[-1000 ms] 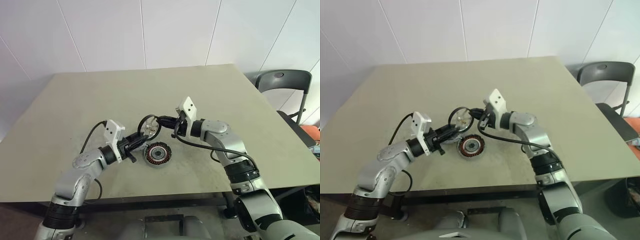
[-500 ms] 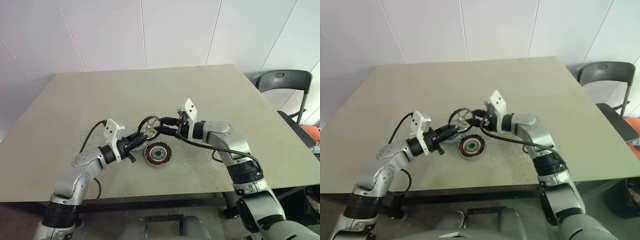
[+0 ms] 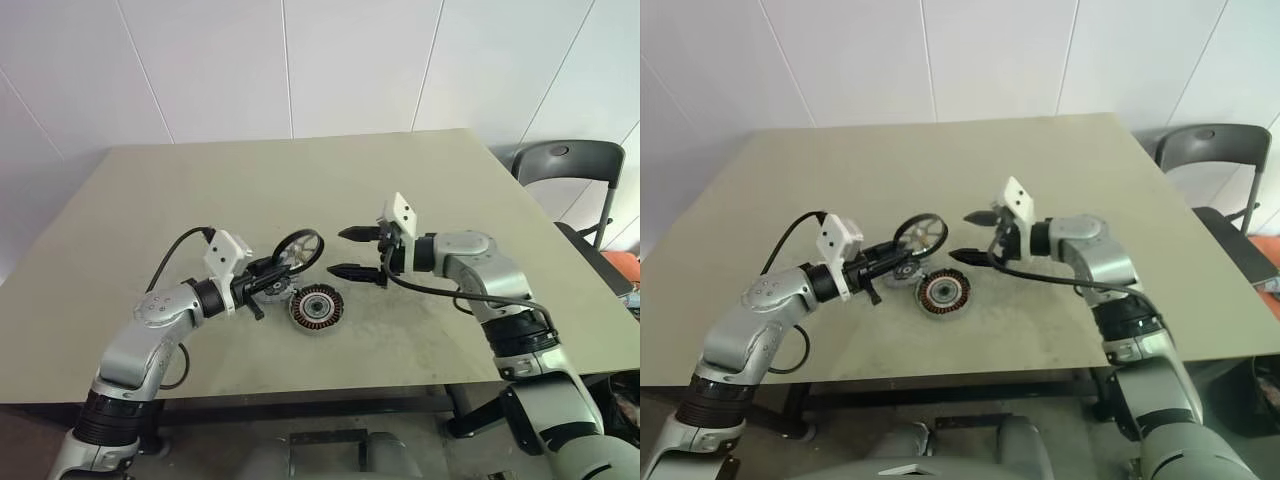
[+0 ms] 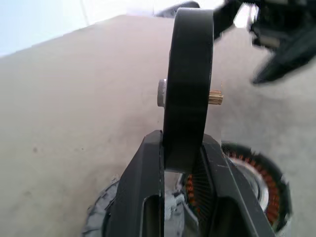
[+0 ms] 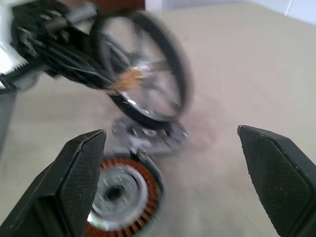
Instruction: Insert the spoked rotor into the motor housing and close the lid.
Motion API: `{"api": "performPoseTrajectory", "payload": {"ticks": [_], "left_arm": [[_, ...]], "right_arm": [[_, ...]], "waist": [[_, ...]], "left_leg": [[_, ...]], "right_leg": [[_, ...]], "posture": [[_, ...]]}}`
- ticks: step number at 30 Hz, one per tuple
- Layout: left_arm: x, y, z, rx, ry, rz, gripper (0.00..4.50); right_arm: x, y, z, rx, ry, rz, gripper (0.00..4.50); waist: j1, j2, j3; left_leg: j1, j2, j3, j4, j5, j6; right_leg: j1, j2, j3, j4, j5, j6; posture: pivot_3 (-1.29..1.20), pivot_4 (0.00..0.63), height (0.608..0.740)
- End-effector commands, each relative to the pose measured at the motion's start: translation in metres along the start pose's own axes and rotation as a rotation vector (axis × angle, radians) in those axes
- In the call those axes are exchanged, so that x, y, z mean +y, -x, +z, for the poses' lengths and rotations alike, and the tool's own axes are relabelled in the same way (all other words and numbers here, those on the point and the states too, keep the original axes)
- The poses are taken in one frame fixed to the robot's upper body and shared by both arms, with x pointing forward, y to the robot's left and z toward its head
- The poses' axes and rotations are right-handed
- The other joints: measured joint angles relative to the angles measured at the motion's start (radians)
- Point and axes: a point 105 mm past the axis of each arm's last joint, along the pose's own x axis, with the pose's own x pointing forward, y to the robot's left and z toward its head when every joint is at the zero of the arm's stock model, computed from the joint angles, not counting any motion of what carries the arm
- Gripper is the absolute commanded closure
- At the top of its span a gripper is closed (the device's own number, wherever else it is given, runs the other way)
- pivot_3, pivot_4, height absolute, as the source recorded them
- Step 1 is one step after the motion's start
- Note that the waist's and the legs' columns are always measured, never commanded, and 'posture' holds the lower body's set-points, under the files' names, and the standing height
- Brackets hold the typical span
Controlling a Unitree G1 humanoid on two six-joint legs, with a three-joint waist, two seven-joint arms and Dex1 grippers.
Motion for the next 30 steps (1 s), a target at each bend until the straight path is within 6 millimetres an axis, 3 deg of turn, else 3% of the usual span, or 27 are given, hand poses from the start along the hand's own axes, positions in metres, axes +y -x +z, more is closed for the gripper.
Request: {"api": "performPoseTrajectory", "payload": {"ticks": [1,6,17,23,30], "left_arm": [[-0.004,-0.003,0.004,0.025,-0.311,-0.059,4.04],[-0.002,-0.007,-0.001,0.052,-0.62,-0.084,4.04],[-0.006,-0.019,-0.006,0.009,-1.01,-0.157,4.04],[-0.02,-0.027,-0.015,-0.02,-1.051,-0.261,4.04],[-0.012,-0.035,-0.01,-0.048,-1.171,-0.235,4.04]], "right_arm": [[-0.022,0.02,0.006,0.011,0.059,-0.068,0.0],[-0.032,0.029,0.004,0.022,0.07,-0.095,0.0],[-0.03,0.03,-0.002,0.026,0.065,-0.088,0.0],[-0.028,0.04,-0.004,0.038,0.058,-0.04,0.0],[-0.018,0.061,-0.02,0.141,0.031,0.042,0.0]], "waist": [[0.002,0.0,0.0],[0.001,0.0,0.0],[0.002,0.0,0.0],[0.004,0.0,0.0],[0.013,0.0,0.0]], "left_leg": [[0.0,0.0,0.0,0.0,0.0,0.0],[0.0,0.0,0.0,-0.001,0.0,0.0],[0.0,0.0,0.0,0.0,0.0,0.0],[0.0,0.0,0.0,0.001,0.0,0.0],[0.001,0.0,0.0,0.001,0.0,0.0]], "right_leg": [[0.0,0.0,0.0,0.0,0.0,0.0],[0.0,0.0,0.0,0.0,0.0,0.0],[0.0,0.0,0.0,0.0,0.002,0.003],[0.0,0.0,0.0,0.001,0.002,0.004],[0.001,0.0,0.0,0.001,0.002,0.004]], "posture": [[0.0,0.0,0.74],[0.0,0.0,0.74],[0.0,0.0,0.74],[0.0,0.0,0.74],[0.0,0.0,0.74]]}}
